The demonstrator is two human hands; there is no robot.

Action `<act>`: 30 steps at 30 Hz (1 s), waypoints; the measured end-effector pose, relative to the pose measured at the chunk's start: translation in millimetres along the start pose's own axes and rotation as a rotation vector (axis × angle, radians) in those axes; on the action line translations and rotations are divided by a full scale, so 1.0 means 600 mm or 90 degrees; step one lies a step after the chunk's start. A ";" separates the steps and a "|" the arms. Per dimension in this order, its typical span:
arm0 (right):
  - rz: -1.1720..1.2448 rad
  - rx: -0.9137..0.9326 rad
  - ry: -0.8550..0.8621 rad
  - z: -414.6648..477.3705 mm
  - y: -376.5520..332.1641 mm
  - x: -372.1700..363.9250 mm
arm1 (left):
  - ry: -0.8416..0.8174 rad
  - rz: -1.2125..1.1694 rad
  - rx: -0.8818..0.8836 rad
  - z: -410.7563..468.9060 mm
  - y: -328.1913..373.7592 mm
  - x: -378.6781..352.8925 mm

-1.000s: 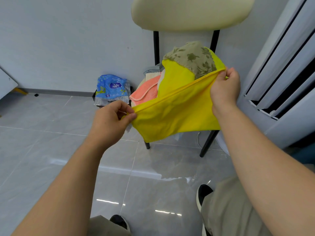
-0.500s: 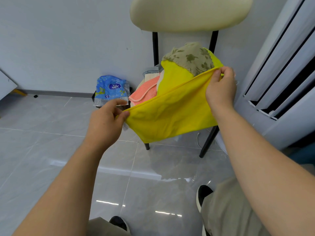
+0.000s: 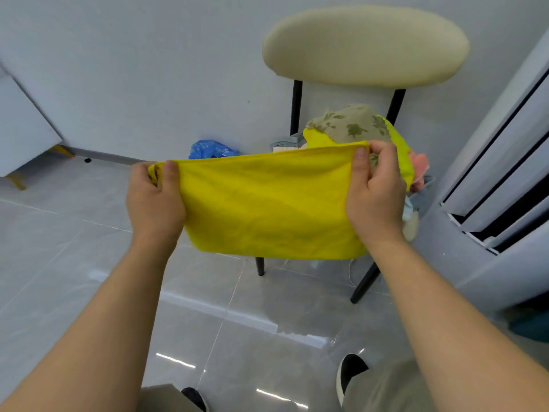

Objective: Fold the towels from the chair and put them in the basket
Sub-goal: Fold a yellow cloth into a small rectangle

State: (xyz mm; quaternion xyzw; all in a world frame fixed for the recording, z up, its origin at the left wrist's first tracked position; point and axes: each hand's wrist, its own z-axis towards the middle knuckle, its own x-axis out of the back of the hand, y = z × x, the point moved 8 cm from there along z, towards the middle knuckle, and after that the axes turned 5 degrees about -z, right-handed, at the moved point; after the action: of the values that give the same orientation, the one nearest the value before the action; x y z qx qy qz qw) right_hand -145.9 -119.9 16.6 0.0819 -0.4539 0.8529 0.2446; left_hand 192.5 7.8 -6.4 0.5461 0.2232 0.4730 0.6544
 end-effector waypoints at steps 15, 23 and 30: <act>-0.037 -0.213 -0.129 0.014 0.089 -0.021 | -0.219 -0.153 0.299 -0.017 -0.056 -0.050; 0.046 -0.291 -0.196 0.005 0.105 -0.041 | -0.287 -0.136 0.310 -0.030 -0.061 -0.064; 0.052 -0.158 -0.180 0.006 0.070 -0.038 | -0.285 -0.057 0.213 -0.030 -0.046 -0.068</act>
State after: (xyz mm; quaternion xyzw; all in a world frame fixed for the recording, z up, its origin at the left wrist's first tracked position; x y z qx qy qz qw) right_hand -147.4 -150.3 -20.5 0.1516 -0.5884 0.7796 0.1517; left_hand 170.1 -17.0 -46.4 0.7269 0.1721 0.2676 0.6086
